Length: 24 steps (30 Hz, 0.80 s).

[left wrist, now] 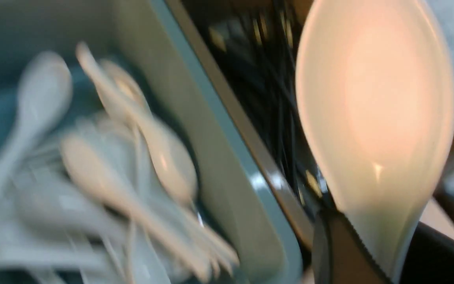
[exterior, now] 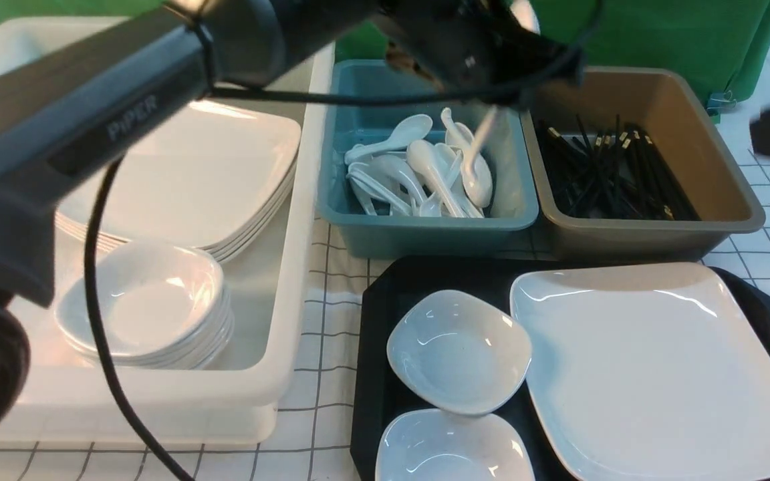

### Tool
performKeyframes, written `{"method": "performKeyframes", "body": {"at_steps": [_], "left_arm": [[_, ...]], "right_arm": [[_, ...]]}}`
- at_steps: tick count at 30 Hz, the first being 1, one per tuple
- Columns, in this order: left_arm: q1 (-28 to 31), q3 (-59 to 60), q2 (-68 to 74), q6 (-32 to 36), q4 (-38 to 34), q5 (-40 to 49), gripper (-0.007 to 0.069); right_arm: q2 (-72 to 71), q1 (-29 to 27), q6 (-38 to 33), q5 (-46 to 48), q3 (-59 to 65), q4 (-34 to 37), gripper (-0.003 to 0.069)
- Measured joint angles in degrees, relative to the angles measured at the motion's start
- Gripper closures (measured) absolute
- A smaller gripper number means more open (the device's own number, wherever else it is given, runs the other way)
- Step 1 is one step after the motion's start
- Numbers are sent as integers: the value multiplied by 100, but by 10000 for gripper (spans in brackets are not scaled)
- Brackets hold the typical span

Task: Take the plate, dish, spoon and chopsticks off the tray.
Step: Use the left arm to put the soup spoon into the small storage box in the middle

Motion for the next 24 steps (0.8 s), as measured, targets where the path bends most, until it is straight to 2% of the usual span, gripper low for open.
{"method": "performKeyframes", "body": {"at_steps": [4,8,14,15,16,20,22,24], "left_arm": [[263,0,173,0,122,-719,509],[469,0,462,0,122,-961,505],[652,0,910,0,277,-1088,373],[672,0,954,0,281,-1074,323],[680,0,954,0,299,-997,278],[698,0,814,6,339,-384,208],[703,0,648,55,269,288,223],[703,0,477,277,76,975,278]], "right_arm": [[104,0,-217,-555,0,299,587],[250,0,-321,-774,0,329,587],[345,0,-347,-806,0,329,587],[345,0,-352,-815,0,311,587],[345,0,-352,-819,0,270,587],[345,0,-352,-792,0,220,587],[345,0,-346,-708,0,207,585],[345,0,-346,-606,0,207,581]]}}
